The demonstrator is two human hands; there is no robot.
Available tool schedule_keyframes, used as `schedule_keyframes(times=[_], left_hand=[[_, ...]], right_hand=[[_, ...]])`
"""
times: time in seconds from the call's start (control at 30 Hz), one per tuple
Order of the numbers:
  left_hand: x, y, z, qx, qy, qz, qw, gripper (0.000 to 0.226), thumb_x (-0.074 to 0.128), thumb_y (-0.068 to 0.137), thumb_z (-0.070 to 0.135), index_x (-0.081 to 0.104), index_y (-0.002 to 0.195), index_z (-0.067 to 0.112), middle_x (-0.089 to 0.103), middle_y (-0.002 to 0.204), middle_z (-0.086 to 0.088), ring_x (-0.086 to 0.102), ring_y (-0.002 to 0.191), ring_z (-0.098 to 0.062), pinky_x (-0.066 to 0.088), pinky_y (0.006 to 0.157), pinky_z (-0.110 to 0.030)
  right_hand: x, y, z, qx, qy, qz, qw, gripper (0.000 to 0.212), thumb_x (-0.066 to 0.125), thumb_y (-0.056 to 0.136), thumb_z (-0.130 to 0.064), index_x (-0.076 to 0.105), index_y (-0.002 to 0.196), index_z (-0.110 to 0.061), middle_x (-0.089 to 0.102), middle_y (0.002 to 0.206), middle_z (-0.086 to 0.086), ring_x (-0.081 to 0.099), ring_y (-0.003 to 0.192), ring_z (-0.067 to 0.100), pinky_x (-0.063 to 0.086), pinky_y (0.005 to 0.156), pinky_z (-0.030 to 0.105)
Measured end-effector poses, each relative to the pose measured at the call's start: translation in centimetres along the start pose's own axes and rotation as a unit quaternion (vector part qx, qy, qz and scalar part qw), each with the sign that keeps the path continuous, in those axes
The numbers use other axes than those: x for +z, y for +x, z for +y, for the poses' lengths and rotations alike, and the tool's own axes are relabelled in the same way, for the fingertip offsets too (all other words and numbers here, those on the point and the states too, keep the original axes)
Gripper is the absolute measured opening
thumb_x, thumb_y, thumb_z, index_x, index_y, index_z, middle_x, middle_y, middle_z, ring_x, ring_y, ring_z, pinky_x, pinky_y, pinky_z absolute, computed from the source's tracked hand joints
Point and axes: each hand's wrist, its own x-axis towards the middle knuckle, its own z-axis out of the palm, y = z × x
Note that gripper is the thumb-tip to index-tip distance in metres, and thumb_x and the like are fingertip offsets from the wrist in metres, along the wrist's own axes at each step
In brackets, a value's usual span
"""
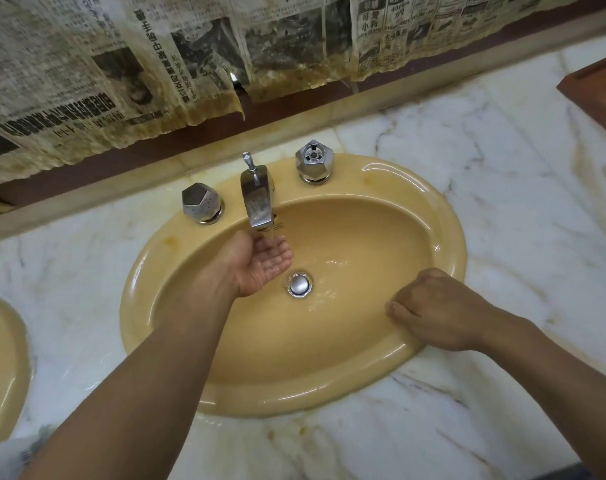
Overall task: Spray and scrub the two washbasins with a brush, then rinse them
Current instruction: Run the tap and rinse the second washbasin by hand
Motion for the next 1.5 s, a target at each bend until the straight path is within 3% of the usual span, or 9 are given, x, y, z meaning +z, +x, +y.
schedule_keyframes(times=[0.33,0.43,0.57,0.77,0.93,1.1,1.27,1.4,1.5], left_hand=[[2.5,-1.9,-0.6,-0.041,-0.108,-0.072,0.991,0.019,0.062,0.097,0.016,0.068,0.08,0.01,0.07,0.07,-0.006,0.071,0.06,-0.017,0.063,0.058,-0.029],[6.7,-5.1,-3.2,-0.038,-0.011,-0.172,0.984,0.031,0.053,0.104,0.019,0.071,0.094,-0.003,0.076,0.091,-0.019,0.077,0.08,-0.027,0.063,0.077,-0.033],[8.8,-5.6,-5.6,0.037,0.056,-0.143,0.987,0.038,0.046,0.11,0.024,0.071,0.106,-0.004,0.077,0.107,-0.02,0.076,0.1,-0.025,0.061,0.088,-0.032],[2.1,-2.8,-4.7,0.066,-0.027,-0.034,0.997,0.035,0.045,0.11,0.019,0.066,0.115,-0.009,0.074,0.114,-0.022,0.073,0.108,-0.029,0.057,0.093,-0.035],[-1.7,-2.0,-3.6,0.068,-0.082,-0.011,0.994,0.036,0.041,0.11,0.019,0.064,0.119,-0.009,0.073,0.117,-0.022,0.071,0.111,-0.032,0.056,0.094,-0.037],[-2.1,-1.5,-3.0,0.053,-0.121,-0.029,0.991,0.034,0.044,0.108,0.021,0.066,0.112,-0.004,0.075,0.115,-0.02,0.074,0.103,-0.03,0.061,0.089,-0.038],[-1.6,-1.3,-2.4,0.033,-0.132,-0.036,0.99,0.031,0.043,0.107,0.02,0.067,0.109,-0.001,0.077,0.106,-0.017,0.077,0.093,-0.028,0.06,0.087,-0.037],[-1.4,-0.9,-1.9,0.028,-0.136,-0.034,0.99,0.031,0.045,0.107,0.021,0.067,0.102,0.0,0.078,0.091,-0.015,0.078,0.077,-0.026,0.064,0.074,-0.036],[-1.1,-0.5,-1.7,0.026,-0.133,-0.022,0.991,0.037,0.047,0.106,0.021,0.071,0.088,0.001,0.076,0.084,-0.013,0.077,0.069,-0.023,0.064,0.065,-0.034]], right_hand=[[-0.4,0.1,-0.2,-0.011,-0.049,-0.019,0.999,0.077,-0.006,0.086,-0.054,0.061,0.077,-0.017,0.064,0.074,-0.002,0.052,0.074,0.012,0.029,0.1,0.023],[-1.5,1.4,-0.9,-0.02,-0.167,-0.064,0.984,0.062,0.011,0.099,-0.043,0.07,0.105,-0.024,0.068,0.113,-0.005,0.058,0.104,0.014,0.027,0.112,0.035],[-3.4,5.2,-0.9,0.016,-0.226,-0.181,0.957,0.06,0.017,0.103,-0.044,0.041,0.154,-0.022,0.027,0.166,0.001,0.017,0.154,0.015,0.009,0.125,0.041],[-2.4,1.7,-4.3,-0.049,-0.132,-0.282,0.949,0.059,0.011,0.104,-0.047,0.045,0.148,-0.025,0.044,0.155,-0.001,0.048,0.135,0.028,0.04,0.107,0.049],[-4.6,2.7,-0.8,0.054,-0.209,-0.228,0.949,0.074,0.002,0.102,-0.057,0.037,0.156,-0.02,0.02,0.168,0.001,0.016,0.155,0.016,0.012,0.125,0.04],[-4.9,1.2,-4.8,0.045,-0.08,-0.336,0.937,0.071,0.013,0.102,-0.063,0.051,0.144,-0.02,0.049,0.149,0.006,0.047,0.135,0.028,0.037,0.108,0.041],[-6.8,3.5,-2.0,0.091,-0.226,-0.251,0.937,0.073,0.01,0.101,-0.062,0.036,0.157,-0.022,0.026,0.166,-0.003,0.024,0.152,0.022,0.021,0.123,0.04],[-7.0,2.2,-3.9,0.084,-0.087,-0.387,0.914,0.07,0.015,0.104,-0.062,0.043,0.152,-0.019,0.04,0.158,0.007,0.035,0.145,0.028,0.028,0.114,0.041],[-7.4,2.3,-2.0,0.061,-0.245,-0.305,0.918,0.069,0.014,0.105,-0.058,0.038,0.155,-0.017,0.031,0.163,0.004,0.025,0.151,0.024,0.021,0.122,0.042]])
